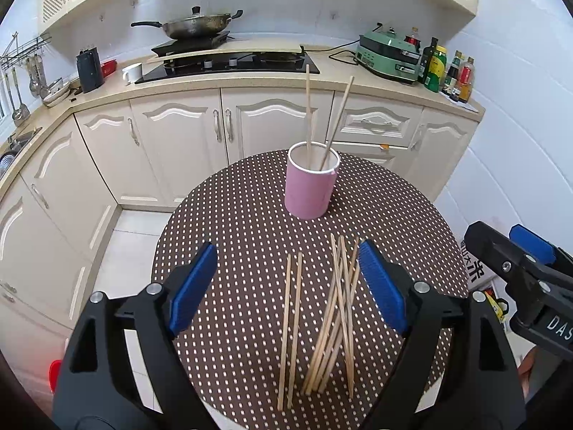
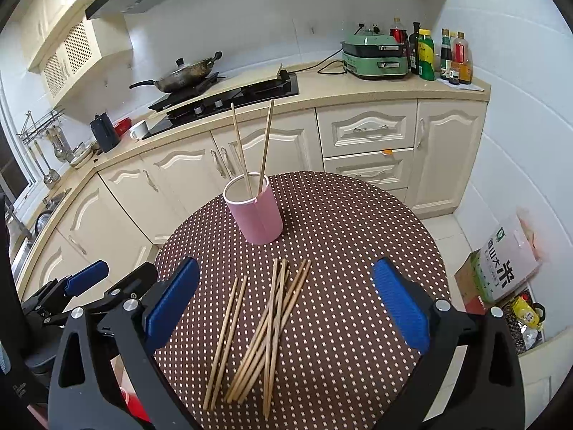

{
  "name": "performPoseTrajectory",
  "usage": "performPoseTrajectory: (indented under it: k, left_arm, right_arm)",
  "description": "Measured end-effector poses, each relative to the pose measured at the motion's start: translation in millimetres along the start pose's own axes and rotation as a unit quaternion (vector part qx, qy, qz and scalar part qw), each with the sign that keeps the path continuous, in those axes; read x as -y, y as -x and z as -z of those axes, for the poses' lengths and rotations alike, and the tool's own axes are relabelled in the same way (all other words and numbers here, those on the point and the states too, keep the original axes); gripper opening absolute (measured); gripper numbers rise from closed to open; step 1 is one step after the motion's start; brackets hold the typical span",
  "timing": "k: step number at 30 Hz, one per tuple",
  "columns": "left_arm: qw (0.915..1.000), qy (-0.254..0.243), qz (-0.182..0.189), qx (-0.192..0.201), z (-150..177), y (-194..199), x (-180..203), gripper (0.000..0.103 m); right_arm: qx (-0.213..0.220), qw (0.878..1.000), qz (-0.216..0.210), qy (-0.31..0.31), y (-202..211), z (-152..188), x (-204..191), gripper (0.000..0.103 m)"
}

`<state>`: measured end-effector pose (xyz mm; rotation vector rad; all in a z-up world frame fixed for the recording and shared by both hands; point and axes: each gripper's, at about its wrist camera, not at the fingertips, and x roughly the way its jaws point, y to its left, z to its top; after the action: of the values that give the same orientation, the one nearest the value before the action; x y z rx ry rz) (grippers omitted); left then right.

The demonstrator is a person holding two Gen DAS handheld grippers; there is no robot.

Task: Organize utensils
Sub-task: 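Raise both open tools away from the cup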

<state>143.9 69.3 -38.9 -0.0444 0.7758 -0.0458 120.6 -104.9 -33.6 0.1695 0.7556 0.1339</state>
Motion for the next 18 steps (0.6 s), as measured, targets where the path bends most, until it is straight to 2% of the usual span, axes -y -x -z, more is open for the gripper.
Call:
performPoseTrajectory:
  k: [9,18]
  left_arm:
    - [1.0,-0.002,-0.001,-0.005,27.4,23.5,3.1,0.081]
    - [0.9989,0.016,-0.007,-0.044,54.4,9.9,-9.2,0.082]
  right_arm:
    - [-0.01,1.0,0.006,0.004,19.6,27.1,1.9,0.094]
    - [-0.05,0.999,0.02,0.004,5.7,55.0,4.8,0.094]
